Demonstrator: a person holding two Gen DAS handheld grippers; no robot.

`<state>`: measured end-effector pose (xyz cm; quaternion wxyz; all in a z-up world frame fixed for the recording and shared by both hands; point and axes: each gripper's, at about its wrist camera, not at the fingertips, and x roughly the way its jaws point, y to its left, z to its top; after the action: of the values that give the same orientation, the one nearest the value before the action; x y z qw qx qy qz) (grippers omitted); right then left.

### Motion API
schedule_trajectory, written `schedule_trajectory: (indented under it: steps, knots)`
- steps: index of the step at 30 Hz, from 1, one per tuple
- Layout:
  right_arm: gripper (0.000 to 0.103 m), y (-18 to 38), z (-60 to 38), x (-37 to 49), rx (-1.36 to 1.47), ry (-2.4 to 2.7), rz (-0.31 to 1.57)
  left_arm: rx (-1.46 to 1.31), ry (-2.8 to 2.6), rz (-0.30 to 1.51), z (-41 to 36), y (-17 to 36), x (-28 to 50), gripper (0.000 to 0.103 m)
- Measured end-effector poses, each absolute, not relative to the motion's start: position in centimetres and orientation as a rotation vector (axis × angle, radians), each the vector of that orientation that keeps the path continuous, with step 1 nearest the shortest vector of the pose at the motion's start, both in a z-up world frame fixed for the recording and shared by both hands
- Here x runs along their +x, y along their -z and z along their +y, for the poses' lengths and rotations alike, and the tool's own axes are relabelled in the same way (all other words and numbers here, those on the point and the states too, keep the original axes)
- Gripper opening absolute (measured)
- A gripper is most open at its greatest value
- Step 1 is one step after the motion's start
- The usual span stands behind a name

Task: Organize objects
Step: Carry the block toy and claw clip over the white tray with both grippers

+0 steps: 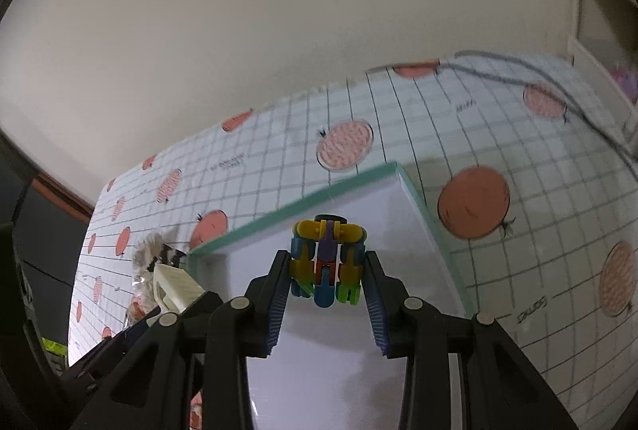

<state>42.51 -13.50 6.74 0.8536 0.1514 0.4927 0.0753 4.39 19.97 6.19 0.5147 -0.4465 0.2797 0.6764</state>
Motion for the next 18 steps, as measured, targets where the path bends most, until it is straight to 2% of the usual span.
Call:
schedule_trajectory:
  steps: [18]
  knots:
    - [0.039,-4.4,-13.2,43.0,0.297,-0.142,1.119,-1.028,-1.499,0.826,20.3,-3.6,4.7,0.059]
